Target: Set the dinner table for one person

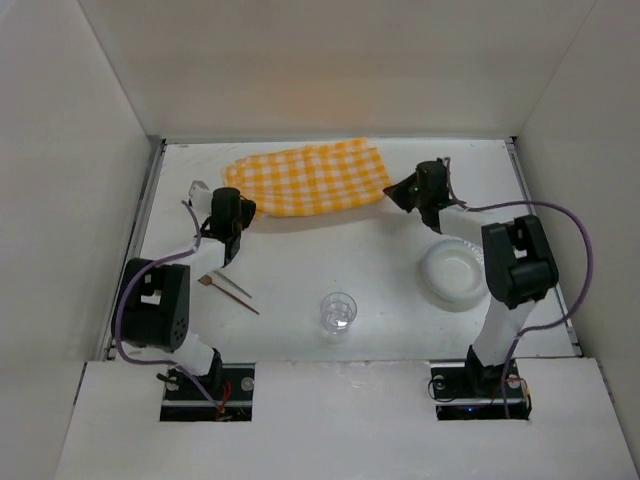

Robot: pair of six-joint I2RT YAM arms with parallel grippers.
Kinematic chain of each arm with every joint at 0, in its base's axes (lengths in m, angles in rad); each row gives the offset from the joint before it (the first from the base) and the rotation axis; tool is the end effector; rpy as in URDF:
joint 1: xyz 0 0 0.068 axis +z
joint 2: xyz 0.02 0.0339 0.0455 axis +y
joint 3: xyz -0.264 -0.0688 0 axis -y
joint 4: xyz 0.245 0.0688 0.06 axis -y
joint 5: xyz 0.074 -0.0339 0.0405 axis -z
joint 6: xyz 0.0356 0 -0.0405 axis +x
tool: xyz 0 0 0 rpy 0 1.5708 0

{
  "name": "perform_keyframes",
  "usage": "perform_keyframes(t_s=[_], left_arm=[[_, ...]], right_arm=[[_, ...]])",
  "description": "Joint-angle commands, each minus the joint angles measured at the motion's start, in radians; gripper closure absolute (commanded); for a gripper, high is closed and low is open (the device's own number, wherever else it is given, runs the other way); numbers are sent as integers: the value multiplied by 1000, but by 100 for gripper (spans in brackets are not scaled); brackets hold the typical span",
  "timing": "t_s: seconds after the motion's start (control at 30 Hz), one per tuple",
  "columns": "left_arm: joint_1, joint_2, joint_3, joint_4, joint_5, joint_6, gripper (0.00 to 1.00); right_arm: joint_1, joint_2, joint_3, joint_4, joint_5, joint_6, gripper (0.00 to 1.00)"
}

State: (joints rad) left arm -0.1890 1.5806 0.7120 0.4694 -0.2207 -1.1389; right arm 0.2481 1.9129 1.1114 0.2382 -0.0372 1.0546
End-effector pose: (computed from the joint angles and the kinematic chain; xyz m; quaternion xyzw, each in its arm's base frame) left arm 0.3225 -0.0537 0.1869 -0.4329 0.7087 -0.2664 0.4893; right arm 0.4017 0.1031 0.1694 0.3353 0.8089 0.3056 0.3739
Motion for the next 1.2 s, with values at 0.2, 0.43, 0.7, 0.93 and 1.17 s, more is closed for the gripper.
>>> perform_keyframes(t_s=[0.2, 0.43, 0.7, 0.93, 1.17], left_arm=[[-37, -333, 282, -202, -28, 254, 99], [-28, -326, 382, -278, -23, 288, 99], [-23, -85, 636, -330, 29, 292, 99], [-32, 33, 925, -399, 63, 317, 100], [-129, -93, 622, -226, 3, 389, 97]], right_arm=[[15, -483, 71, -51, 85, -188, 100], [13, -512, 174, -137, 76, -225, 100], [4, -301, 457, -250, 28, -234, 100], [-26, -275, 619, -269, 5, -235, 100], [-45, -336, 339, -148, -12, -234, 99]])
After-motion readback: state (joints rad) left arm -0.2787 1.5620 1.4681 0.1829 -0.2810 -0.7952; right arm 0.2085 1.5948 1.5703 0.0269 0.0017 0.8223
